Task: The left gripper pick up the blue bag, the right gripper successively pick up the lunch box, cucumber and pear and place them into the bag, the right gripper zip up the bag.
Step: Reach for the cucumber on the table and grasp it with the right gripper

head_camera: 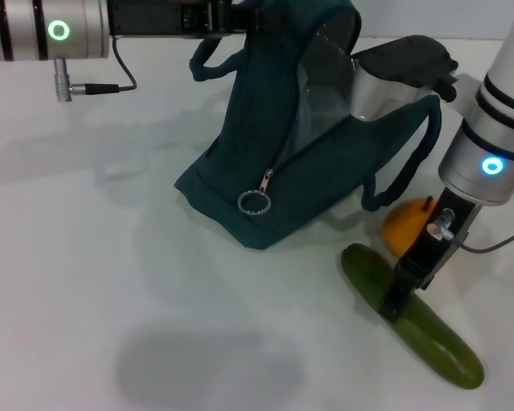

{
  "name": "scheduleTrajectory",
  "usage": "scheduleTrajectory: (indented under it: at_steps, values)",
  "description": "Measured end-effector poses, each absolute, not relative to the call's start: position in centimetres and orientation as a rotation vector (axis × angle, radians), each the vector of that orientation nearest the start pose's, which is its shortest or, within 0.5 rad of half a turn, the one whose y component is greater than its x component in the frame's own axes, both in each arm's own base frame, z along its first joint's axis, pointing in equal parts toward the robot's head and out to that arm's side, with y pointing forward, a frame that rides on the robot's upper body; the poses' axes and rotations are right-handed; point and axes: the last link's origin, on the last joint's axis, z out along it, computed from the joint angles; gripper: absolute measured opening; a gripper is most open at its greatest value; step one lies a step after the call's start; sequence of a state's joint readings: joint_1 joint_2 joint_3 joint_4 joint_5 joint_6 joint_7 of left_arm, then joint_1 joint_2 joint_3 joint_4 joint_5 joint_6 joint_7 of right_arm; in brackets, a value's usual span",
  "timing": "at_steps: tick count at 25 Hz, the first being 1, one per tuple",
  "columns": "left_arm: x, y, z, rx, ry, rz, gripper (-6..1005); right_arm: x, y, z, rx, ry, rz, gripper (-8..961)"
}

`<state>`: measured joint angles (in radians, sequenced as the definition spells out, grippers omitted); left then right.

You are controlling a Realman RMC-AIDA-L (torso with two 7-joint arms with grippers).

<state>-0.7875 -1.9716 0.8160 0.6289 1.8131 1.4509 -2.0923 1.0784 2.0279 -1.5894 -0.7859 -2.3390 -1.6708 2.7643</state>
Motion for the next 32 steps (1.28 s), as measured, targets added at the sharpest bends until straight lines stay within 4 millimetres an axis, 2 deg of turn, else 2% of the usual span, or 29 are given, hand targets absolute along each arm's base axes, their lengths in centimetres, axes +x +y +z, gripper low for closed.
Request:
scheduleTrajectory:
  at_steps: [11, 25, 32]
  values:
    - [-16.7, 41.5, 3.4, -2.616, -1.228, -0.906, 54, 11.9, 35.3, -6.9, -2.770, 1.074, -0.998, 726]
    - [-17.0, 41.3, 3.5, -2.594, -1.247, -0.938, 53, 11.7, 35.3, -7.4, -2.756, 0.993, -1.053, 716]
    - [-17.1, 41.2, 3.5, -2.594, -1.251, -0.939, 53, 12.0, 35.3, -7.5, -2.734, 0.948, -1.088, 598]
